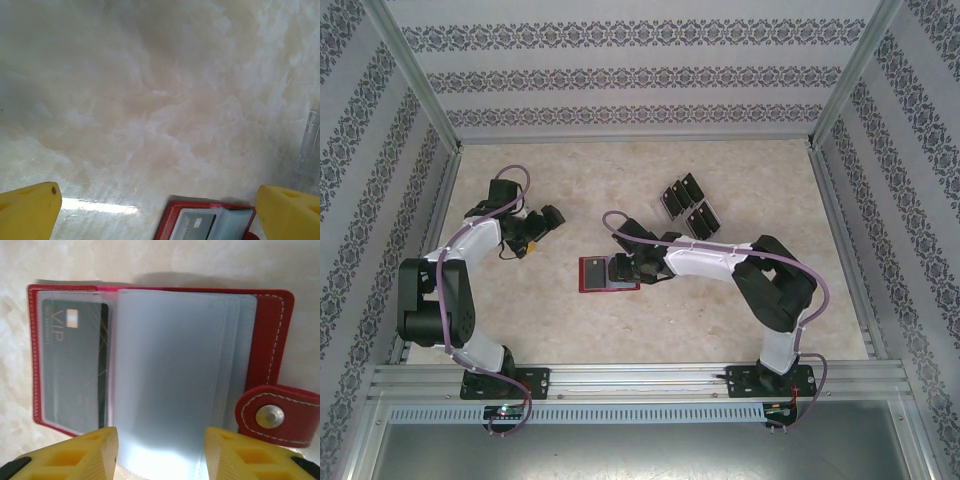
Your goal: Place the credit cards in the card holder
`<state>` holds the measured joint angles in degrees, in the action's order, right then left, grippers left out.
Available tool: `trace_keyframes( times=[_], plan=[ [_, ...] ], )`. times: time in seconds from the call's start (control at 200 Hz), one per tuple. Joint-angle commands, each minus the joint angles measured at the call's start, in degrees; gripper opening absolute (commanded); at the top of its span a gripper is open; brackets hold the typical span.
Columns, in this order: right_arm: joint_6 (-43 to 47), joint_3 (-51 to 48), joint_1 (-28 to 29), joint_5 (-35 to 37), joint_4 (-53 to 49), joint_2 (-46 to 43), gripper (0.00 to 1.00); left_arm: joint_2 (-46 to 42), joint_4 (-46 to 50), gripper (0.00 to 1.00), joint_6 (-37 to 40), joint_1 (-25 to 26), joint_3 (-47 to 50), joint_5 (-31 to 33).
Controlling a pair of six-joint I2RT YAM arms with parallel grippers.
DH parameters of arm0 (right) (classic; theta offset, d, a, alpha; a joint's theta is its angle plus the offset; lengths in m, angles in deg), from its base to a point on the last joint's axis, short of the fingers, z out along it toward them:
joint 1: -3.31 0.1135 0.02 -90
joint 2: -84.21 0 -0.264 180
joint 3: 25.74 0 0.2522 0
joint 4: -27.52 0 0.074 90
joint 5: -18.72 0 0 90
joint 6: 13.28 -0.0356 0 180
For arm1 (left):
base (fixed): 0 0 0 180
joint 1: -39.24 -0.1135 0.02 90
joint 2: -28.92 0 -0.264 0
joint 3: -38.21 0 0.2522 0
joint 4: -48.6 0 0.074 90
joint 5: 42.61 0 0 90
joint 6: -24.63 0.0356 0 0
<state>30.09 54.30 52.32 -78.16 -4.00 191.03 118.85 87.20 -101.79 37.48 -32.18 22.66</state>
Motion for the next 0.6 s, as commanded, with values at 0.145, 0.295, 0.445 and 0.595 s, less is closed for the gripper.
trace_keyframes(
  times=[0.145,0.295,0.445,0.595],
  plan=[
    [-0.5,2.3,0.9,-0.3,0.8,2.5,0.50,-0.2,1.1,1.00,1.0,1.1,0.3,0.9],
    [-0.3,2.5,1.2,-0.5,0.9,2.3,0.50,0.0,0.9,1.00,0.9,1.2,0.3,1.0],
    [-0.1,3.6,1.4,-1.0,0.7,3.6,0.50,0.2,0.8,1.00,0.7,1.3,0.1,1.0],
    [0.0,5.2,2.2,-1.6,0.7,4.7,0.50,0.2,0.7,1.00,0.7,1.6,0.0,1.0]
  ],
)
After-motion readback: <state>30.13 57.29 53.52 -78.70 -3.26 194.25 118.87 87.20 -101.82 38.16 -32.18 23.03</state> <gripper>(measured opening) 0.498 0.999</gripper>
